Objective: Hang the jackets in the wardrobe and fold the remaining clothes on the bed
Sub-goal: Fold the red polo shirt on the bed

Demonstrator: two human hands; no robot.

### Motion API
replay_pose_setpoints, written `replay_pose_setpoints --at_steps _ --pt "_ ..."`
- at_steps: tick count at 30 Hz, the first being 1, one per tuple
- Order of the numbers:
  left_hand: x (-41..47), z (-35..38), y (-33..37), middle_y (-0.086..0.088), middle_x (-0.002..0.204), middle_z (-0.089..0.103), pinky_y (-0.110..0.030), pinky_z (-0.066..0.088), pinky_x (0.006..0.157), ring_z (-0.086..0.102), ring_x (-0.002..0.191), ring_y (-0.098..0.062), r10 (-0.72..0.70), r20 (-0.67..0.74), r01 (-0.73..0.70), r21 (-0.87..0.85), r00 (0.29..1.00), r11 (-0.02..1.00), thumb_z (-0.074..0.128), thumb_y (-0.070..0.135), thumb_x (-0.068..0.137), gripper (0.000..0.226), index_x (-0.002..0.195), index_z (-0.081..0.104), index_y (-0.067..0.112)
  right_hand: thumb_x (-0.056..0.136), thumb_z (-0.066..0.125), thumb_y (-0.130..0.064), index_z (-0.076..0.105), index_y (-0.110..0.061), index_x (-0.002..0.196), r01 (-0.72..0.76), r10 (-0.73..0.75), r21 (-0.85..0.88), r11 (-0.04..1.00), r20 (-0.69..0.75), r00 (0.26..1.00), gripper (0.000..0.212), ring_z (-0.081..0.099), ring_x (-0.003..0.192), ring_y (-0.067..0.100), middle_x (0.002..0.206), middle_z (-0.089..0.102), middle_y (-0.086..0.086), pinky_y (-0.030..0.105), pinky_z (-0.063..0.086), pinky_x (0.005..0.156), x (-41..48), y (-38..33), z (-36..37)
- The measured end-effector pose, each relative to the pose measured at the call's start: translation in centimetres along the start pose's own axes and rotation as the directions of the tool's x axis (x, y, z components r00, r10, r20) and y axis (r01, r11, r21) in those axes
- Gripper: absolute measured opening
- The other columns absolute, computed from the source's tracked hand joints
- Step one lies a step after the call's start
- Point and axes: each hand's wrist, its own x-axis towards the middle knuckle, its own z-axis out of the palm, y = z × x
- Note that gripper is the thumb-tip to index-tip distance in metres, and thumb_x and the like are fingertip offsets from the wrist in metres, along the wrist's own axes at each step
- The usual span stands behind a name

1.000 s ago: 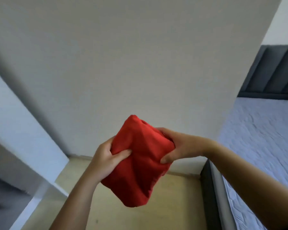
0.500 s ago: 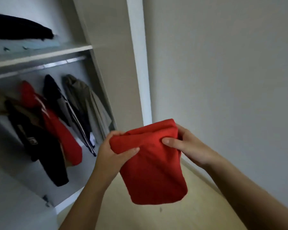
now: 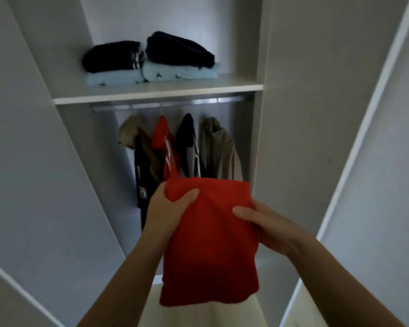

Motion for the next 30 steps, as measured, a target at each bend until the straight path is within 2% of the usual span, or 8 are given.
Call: replay_pose_setpoints --at_steps 4,8,15,20,24,27,28,30 --pt "4.2 -2.5 0.5 0.002 0.117 0.063 -0.041 0.054 0.088 0.064 0.102 -0.019 -0.105 -0.046 0.096 -0.159 0.993 0.983 0.075 0.053 0.065 0.077 0.132 0.048 0.027 0.074 0.075 -0.022 0.057 -0.030 0.120 0.051 -0.052 -0.044 0.998 -0.038 0.998 0.050 0.070 0.095 0.018 0.103 0.073 -0.004 0.033 0.056 0.078 8.0 -3.5 -0.1" --pt "8.3 -6.2 1.7 0.000 0.108 0.072 -0.038 0.056 0.079 0.070 0.097 -0.021 -0.199 0.054 0.204 -0.378 0.979 0.903 0.075 0.047 0.065 0.064 0.123 0.056 0.028 0.085 0.067 -0.023 0.061 -0.037 0.112 0.105 -0.089 -0.149 0.983 0.108 0.990 0.031 0.071 0.091 0.016 0.100 0.074 -0.005 0.029 0.055 0.073 16.3 -9.0 1.4" --pt "21.4 -11.7 6.2 -0.009 0.099 0.074 -0.036 0.057 0.079 0.071 0.092 -0.025 -0.070 -0.312 -0.114 -0.534 0.948 0.838 0.066 0.023 0.085 0.025 0.109 0.068 0.018 0.070 0.080 -0.038 0.055 -0.044 0.114 0.115 0.059 -0.322 0.940 0.485 0.872 0.051 0.068 0.101 0.016 0.108 0.072 -0.009 0.030 0.058 0.075 30.7 -18.9 4.1" --pt "32.6 -15.6 10.3 -0.004 0.099 0.074 -0.033 0.056 0.076 0.071 0.089 -0.019 0.027 -0.371 -0.241 -0.545 0.928 0.803 0.064 0.020 0.086 0.028 0.114 0.066 0.017 0.082 0.066 -0.002 0.061 -0.021 0.120 0.262 -0.131 -0.353 0.898 0.354 0.926 0.043 0.072 0.090 0.020 0.104 0.073 0.006 0.028 0.057 0.068 40.5 -27.8 4.8" --pt "42.0 -20.2 13.8 -0.006 0.092 0.072 -0.024 0.049 0.049 0.066 0.069 -0.015 0.139 -0.455 -0.289 -0.278 0.879 0.916 0.063 0.020 0.086 0.026 0.112 0.062 0.013 0.086 0.063 -0.003 0.067 -0.024 0.104 0.297 -0.164 -0.511 0.807 0.290 0.943 0.028 0.072 0.084 0.018 0.096 0.075 0.003 0.030 0.059 0.066 49.9 -36.4 6.6" --pt "47.4 -24.0 13.9 -0.018 0.092 0.066 -0.025 0.047 0.043 0.061 0.061 -0.024 0.119 -0.417 -0.075 0.122 0.901 0.990 0.062 0.027 0.090 0.042 0.121 0.047 0.003 0.086 0.069 -0.014 0.059 -0.023 0.125 0.263 -0.187 -0.742 0.616 0.186 0.965 0.041 0.065 0.102 0.020 0.123 0.064 0.003 0.031 0.055 0.082 56.8 -39.0 8.3" --pt "48.5 -25.1 13.5 -0.016 0.094 0.065 -0.026 0.049 0.050 0.062 0.065 -0.026 0.079 -0.375 0.063 0.353 0.924 0.934 0.061 0.033 0.090 0.047 0.122 0.043 0.004 0.086 0.069 -0.020 0.052 -0.020 0.134 0.235 -0.221 -0.869 0.436 0.149 0.964 0.050 0.058 0.113 0.021 0.135 0.054 0.004 0.030 0.050 0.090 59.0 -38.7 8.8" --pt "49.9 -26.8 12.6 -0.012 0.114 0.061 -0.032 0.050 0.076 0.063 0.095 -0.028 0.087 -0.406 0.288 0.767 0.910 0.574 0.060 0.048 0.085 0.058 0.126 0.042 0.011 0.089 0.066 -0.030 0.044 -0.018 0.140 0.172 -0.308 -0.985 0.036 0.152 0.939 0.057 0.049 0.124 0.022 0.142 0.045 0.004 0.031 0.043 0.100 62.5 -36.9 9.5"
